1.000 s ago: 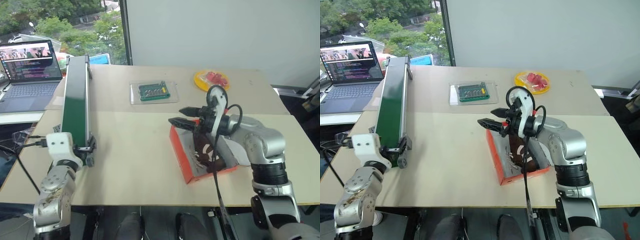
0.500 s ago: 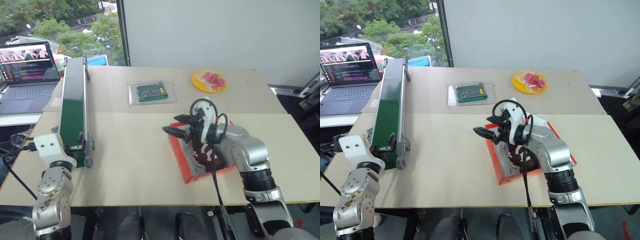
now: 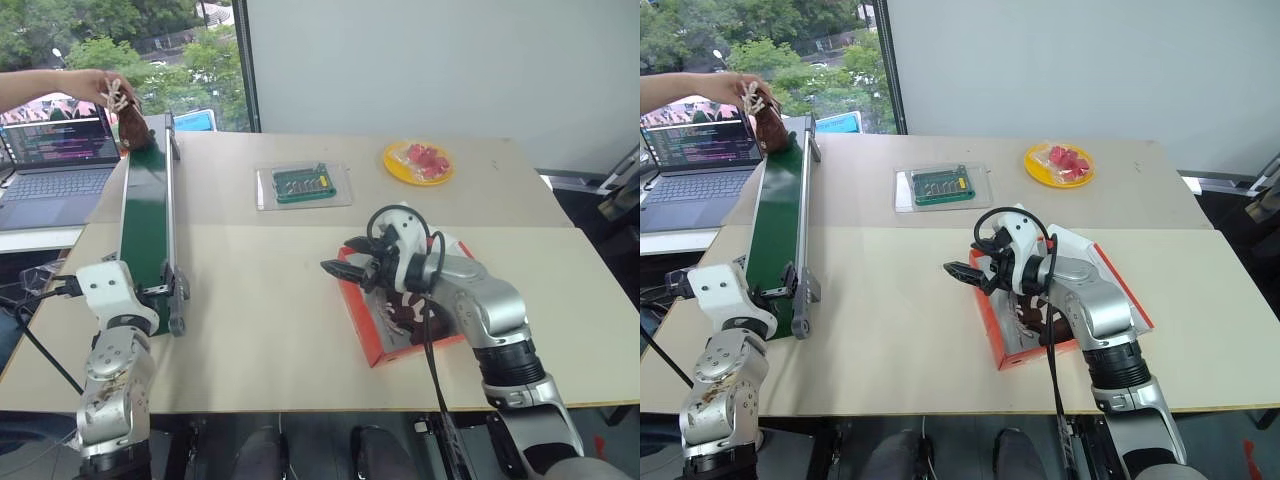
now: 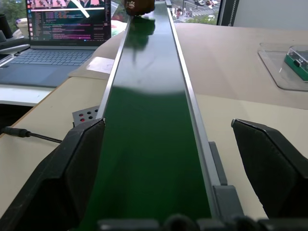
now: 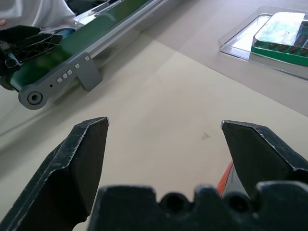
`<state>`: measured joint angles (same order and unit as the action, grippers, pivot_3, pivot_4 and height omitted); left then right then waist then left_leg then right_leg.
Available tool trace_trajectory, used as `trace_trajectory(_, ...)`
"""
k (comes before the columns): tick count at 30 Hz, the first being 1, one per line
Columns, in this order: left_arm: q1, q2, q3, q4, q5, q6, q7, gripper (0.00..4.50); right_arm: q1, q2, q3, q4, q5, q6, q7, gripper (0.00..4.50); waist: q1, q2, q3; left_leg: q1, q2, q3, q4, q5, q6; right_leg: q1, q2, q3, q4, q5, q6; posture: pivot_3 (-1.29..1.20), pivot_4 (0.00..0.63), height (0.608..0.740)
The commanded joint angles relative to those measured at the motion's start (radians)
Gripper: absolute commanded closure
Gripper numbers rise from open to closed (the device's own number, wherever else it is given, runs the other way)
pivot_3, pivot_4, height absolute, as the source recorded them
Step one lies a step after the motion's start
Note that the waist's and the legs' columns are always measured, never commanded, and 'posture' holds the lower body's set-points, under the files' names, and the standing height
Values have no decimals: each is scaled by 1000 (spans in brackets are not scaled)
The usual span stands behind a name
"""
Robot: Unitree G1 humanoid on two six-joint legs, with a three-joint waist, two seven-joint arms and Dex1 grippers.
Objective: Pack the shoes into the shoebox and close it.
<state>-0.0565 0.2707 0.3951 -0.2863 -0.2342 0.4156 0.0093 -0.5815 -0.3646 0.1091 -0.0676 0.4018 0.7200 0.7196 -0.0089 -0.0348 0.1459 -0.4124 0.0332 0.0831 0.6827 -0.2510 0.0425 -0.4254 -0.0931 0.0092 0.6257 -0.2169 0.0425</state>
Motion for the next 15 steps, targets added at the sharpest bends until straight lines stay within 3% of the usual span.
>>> trace_trajectory(1, -21, 5, -1, 8, 10, -37, -5, 0, -6, 2, -3, -10, -5, -21, -1, 88, -1, 0, 0, 0, 0, 0, 0, 0, 0, 0, 0, 0, 0, 0, 0, 0, 150, 740)
trace_trajectory(15, -31, 24, 16, 71, 12, -65, -14, 0, -35, 85, -7, -35, 60, 30, -4, 88, -4, 0, 0, 0, 0, 0, 0, 0, 0, 0, 0, 0, 0, 0, 0, 0, 150, 740)
